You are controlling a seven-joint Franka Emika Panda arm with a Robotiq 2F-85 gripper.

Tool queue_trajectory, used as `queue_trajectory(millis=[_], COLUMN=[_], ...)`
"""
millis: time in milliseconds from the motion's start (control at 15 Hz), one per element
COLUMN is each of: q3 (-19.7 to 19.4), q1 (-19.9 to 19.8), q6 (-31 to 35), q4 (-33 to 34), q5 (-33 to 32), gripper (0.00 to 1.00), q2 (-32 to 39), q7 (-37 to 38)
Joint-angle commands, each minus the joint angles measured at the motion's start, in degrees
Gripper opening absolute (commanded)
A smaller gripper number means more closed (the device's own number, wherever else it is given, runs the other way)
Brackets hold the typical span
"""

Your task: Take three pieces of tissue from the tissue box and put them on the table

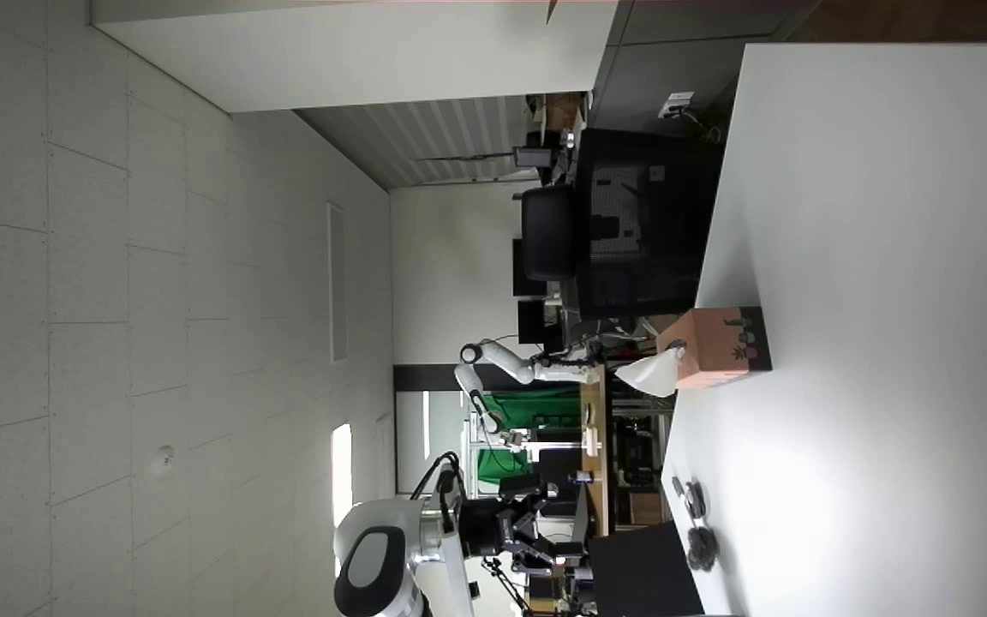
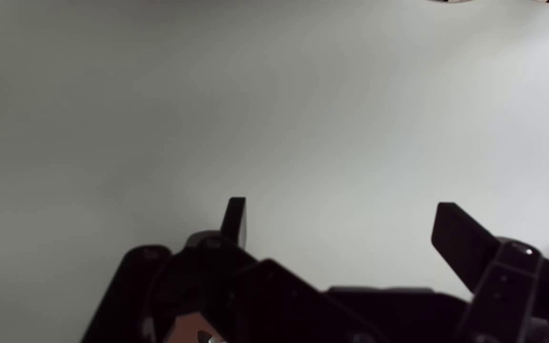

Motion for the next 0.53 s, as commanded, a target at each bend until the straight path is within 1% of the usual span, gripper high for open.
queue_trajectory(millis=[0, 67, 133, 200, 333, 400, 467], q3=[0.0, 0.0, 0.3, 0.3, -0.7, -1.0, -1.6], q1=[0.0, 0.0, -0.9, -1.4, -2.8, -4.0, -4.8], q6=[-0.1, -0.1, 4.2, 4.9, 11.4, 15.4, 18.3], q4=[0.1, 0.1, 0.0, 0.7, 2.0, 3.4, 4.9], q5=[0.0, 0.0, -3.0, -4.5, -7.0, -10.0, -11.6], gripper=[1.00, 1.00, 1.00, 1.00, 1.00, 1.00, 1.00], q2=[0.0, 0.0, 0.6, 1.1, 3.0, 4.8, 6.7], q7=[0.0, 0.0, 2.3, 3.5, 3.1, 2.8, 1.4])
